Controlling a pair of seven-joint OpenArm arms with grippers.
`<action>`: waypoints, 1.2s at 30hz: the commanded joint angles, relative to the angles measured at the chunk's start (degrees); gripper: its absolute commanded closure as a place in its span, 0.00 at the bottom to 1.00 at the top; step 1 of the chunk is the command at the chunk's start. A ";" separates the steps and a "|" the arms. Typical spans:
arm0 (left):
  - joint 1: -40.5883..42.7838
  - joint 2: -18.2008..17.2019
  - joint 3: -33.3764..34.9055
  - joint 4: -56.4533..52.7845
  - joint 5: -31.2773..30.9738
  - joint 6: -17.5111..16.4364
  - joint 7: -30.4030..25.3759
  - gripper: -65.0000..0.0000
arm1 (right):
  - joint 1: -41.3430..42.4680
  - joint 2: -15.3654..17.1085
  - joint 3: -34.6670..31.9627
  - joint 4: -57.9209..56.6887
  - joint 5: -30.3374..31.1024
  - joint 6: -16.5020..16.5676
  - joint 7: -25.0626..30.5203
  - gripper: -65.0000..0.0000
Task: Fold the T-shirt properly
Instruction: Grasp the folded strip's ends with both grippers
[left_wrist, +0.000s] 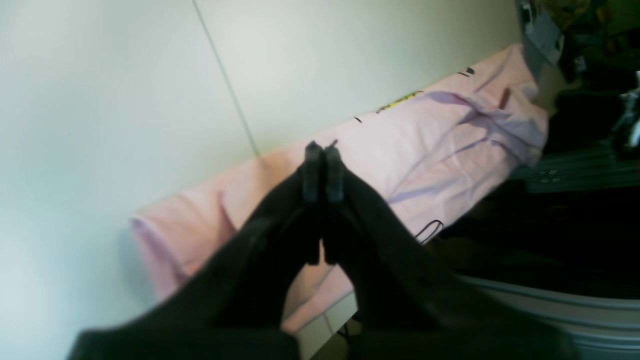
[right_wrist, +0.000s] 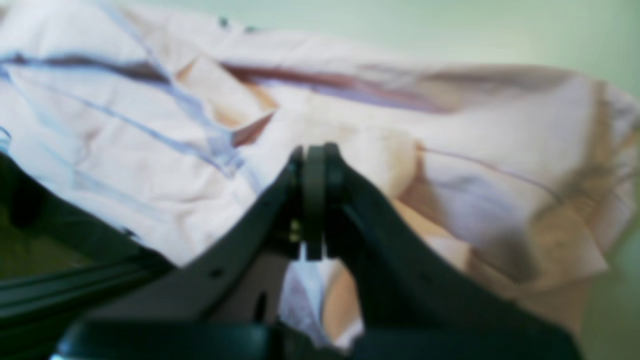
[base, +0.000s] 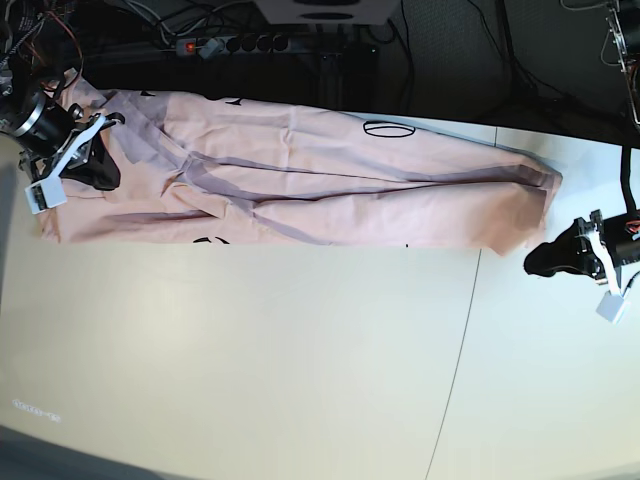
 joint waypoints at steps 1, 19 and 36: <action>-0.42 -0.55 -0.50 0.81 -1.45 -0.32 -0.79 1.00 | 0.79 1.09 -0.20 -0.22 -1.05 4.50 1.40 1.00; 6.05 4.07 5.55 0.70 23.93 -0.32 -15.96 1.00 | 10.62 1.11 -1.05 -23.69 -4.15 4.52 1.16 1.00; -2.23 4.24 10.05 -16.00 37.00 -0.32 -27.89 1.00 | 24.70 1.16 -5.79 -36.50 -6.91 4.52 1.38 1.00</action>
